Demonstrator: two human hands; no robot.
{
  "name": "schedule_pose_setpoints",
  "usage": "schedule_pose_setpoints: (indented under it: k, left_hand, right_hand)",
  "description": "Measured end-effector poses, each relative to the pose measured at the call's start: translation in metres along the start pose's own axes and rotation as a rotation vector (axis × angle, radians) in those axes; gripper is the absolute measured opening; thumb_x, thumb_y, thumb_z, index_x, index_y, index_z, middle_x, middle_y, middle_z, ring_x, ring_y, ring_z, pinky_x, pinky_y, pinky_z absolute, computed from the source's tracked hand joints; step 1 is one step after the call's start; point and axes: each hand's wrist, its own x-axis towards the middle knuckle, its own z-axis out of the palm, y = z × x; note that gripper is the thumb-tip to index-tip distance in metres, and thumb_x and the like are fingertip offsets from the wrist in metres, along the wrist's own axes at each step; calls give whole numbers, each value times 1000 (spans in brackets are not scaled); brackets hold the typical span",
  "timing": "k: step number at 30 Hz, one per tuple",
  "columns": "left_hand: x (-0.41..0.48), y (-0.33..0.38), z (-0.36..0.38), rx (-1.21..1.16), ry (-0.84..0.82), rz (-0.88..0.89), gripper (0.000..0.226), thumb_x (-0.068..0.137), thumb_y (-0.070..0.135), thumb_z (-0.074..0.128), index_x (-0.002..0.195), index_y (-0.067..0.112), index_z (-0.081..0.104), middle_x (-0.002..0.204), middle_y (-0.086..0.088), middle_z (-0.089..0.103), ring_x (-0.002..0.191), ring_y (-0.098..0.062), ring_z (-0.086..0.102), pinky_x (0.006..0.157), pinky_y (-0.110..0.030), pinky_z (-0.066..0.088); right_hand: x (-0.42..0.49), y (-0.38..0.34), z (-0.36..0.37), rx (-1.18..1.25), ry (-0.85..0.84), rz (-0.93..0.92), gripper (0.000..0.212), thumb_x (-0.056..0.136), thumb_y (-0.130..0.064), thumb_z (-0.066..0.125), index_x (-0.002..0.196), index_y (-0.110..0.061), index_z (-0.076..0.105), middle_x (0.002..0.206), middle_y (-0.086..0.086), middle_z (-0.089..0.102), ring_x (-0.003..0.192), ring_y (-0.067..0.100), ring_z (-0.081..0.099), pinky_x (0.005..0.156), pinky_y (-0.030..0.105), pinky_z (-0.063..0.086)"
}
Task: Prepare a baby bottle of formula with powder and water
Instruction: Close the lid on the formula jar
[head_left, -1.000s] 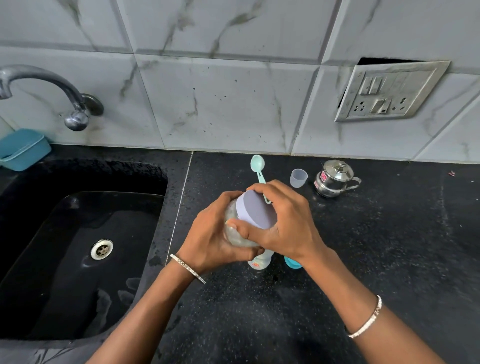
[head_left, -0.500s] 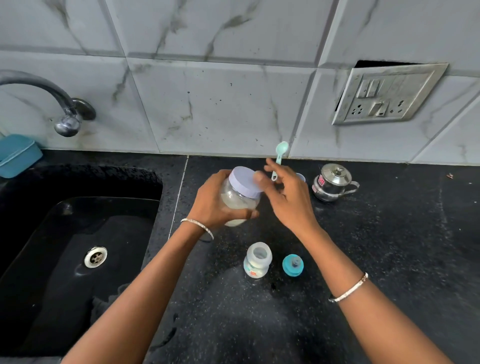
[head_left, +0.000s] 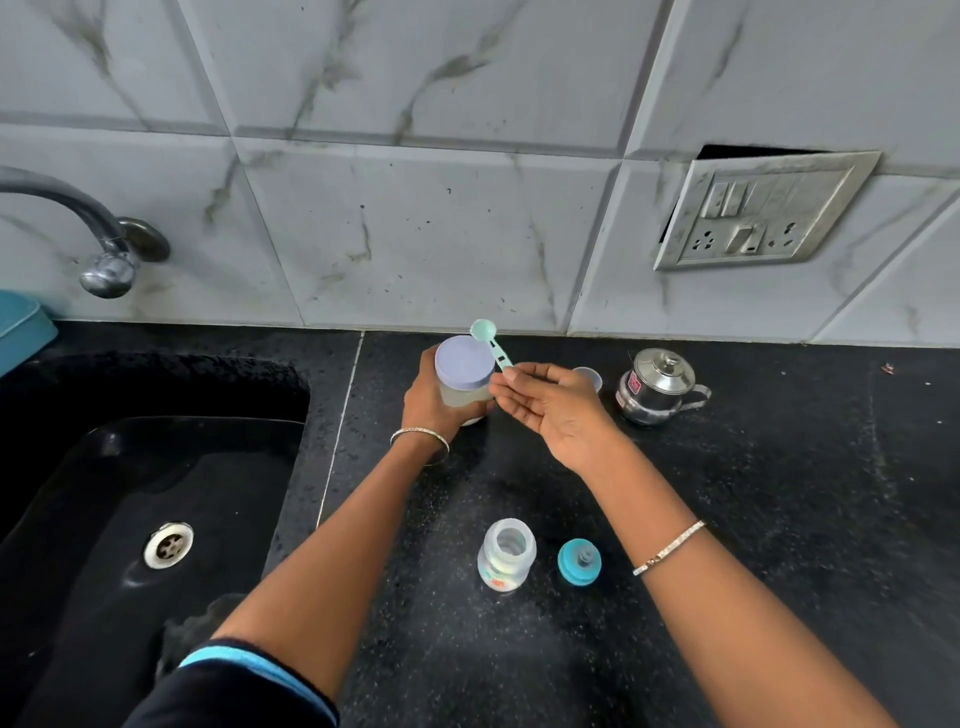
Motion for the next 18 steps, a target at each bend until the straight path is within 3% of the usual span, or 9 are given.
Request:
schedule_pose_setpoints:
  k: [6,18]
  left_hand:
    - [2,-5,6,-27,-15,-24,92,68,25,91,143,23,37,129,1,60,117,-24,58,87,-29,43]
    - [10,-4,4,24,-64,-33,100,67,24,92,147,18,32,141,-8,56,127,-30,55,103,-41,47]
  right_hand:
    - [16,11,7,66,43,87,7,91,2,71,94,-2,67,75,10,79,67,16,78,66,21,63]
    - [30,24,8,42,94,127,10,88,0,76,96,-2,70,81,14,79,71,19,78,67,24,64]
